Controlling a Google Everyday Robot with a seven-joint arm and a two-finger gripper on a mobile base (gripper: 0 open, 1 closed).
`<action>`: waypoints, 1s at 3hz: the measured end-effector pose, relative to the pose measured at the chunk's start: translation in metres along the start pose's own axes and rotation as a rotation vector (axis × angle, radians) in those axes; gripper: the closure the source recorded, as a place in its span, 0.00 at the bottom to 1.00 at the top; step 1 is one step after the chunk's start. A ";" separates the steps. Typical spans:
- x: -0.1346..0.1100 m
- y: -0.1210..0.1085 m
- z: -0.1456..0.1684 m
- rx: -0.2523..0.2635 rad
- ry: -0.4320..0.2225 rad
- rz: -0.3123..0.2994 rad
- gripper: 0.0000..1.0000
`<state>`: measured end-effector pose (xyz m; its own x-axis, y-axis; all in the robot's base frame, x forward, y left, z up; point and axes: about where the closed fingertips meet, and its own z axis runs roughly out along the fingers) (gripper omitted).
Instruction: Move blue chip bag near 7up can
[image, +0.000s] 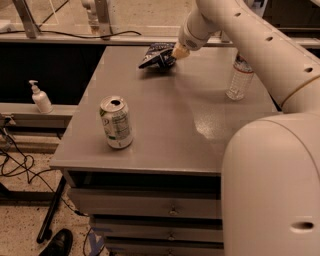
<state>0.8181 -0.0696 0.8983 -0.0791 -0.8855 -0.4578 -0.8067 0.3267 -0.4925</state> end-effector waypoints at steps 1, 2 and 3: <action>-0.014 0.024 -0.032 -0.018 -0.075 -0.034 1.00; -0.022 0.069 -0.064 -0.073 -0.140 -0.047 1.00; -0.028 0.127 -0.091 -0.148 -0.193 -0.039 1.00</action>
Offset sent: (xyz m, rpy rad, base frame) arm -0.1810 0.0351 0.0156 0.1510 0.0698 0.2321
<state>0.6647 -0.0333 0.9164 0.0554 -0.8124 -0.5804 -0.8851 0.2291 -0.4052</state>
